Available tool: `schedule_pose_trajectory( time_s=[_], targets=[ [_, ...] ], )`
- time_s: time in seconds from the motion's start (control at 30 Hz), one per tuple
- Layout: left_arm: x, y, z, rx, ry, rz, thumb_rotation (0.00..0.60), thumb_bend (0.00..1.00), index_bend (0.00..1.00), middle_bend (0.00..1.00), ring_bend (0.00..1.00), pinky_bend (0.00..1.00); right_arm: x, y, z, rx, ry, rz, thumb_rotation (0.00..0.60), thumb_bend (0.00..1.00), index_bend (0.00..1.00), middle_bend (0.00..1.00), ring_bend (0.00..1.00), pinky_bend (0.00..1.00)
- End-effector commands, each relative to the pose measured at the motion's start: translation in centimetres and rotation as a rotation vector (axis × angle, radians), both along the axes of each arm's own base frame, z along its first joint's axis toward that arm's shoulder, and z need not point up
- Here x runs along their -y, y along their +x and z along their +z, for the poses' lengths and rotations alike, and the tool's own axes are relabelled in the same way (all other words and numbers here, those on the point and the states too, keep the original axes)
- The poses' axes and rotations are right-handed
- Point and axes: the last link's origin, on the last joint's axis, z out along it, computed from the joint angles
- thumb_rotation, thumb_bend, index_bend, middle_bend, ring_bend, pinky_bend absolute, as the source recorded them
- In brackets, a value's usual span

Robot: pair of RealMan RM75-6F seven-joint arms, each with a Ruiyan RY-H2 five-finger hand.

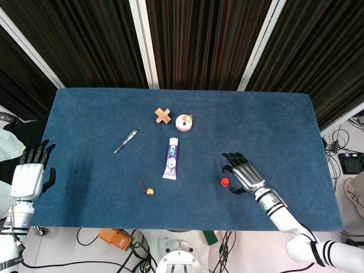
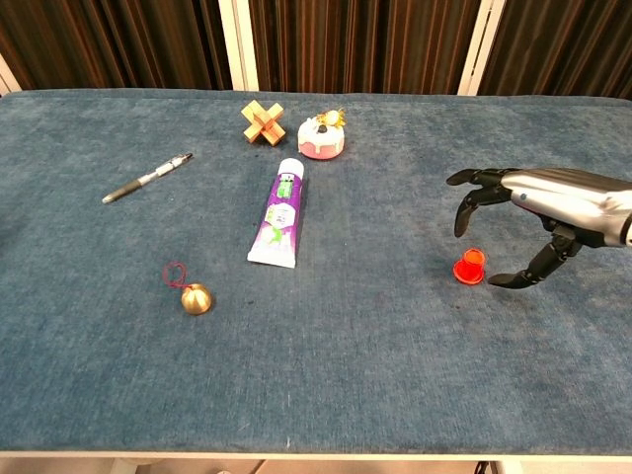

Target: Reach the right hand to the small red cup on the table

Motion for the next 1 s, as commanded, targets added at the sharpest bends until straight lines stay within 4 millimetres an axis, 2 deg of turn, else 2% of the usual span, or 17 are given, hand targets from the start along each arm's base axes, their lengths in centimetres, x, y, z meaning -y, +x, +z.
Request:
schedule_pose_trajectory(
  time_s=[0.03,0.27,0.43,0.77,0.87,0.97,1.0],
  targets=[
    [0.0,0.0,0.0,0.0,0.0,0.001,0.6,0.53,0.11,0.03,0.05,0.04,0.0,0.1,-0.2,-0.004,0.005,-0.004,0.6,0.39,0.43,0.08,0.04,0.0],
    [0.0,0.0,0.0,-0.004,0.0,-0.002,0.6,0.53,0.11,0.03,0.05,0.04,0.2,0.0,-1.3,-0.044,0.036,-0.016,0.6,0.39,0.47,0.08,0.04,0.0],
    [0.0,-0.1,0.1,-0.002,0.005,0.002,0.6,0.53,0.11,0.03,0.05,0.04,0.3,0.1,-1.8,-0.046,0.046,-0.017,0.6,0.44,0.51,0.08,0.04,0.0],
    [-0.1,-0.1,0.1,0.005,0.007,0.005,0.6,0.53,0.11,0.03,0.05,0.04,0.9,0.2,-0.7,-0.032,0.004,-0.025,0.6,0.52,0.62,0.08,0.04,0.0],
    [-0.1,-0.1,0.1,0.005,0.008,0.004,0.6,0.53,0.11,0.03,0.05,0.04,1.6,1.2,0.2,-0.017,-0.016,0.001,0.6,0.52,0.62,0.08,0.04,0.0],
    [0.0,-0.1,0.1,0.006,0.009,0.005,0.6,0.53,0.11,0.03,0.05,0.04,2.7,3.8,1.5,-0.006,-0.042,0.069,0.6,0.52,0.62,0.08,0.04,0.0],
    [0.0,-0.1,0.1,0.005,0.008,0.005,0.6,0.53,0.11,0.03,0.05,0.04,3.3,5.2,2.2,-0.001,-0.05,0.098,0.6,0.52,0.62,0.08,0.04,0.0]
  ],
)
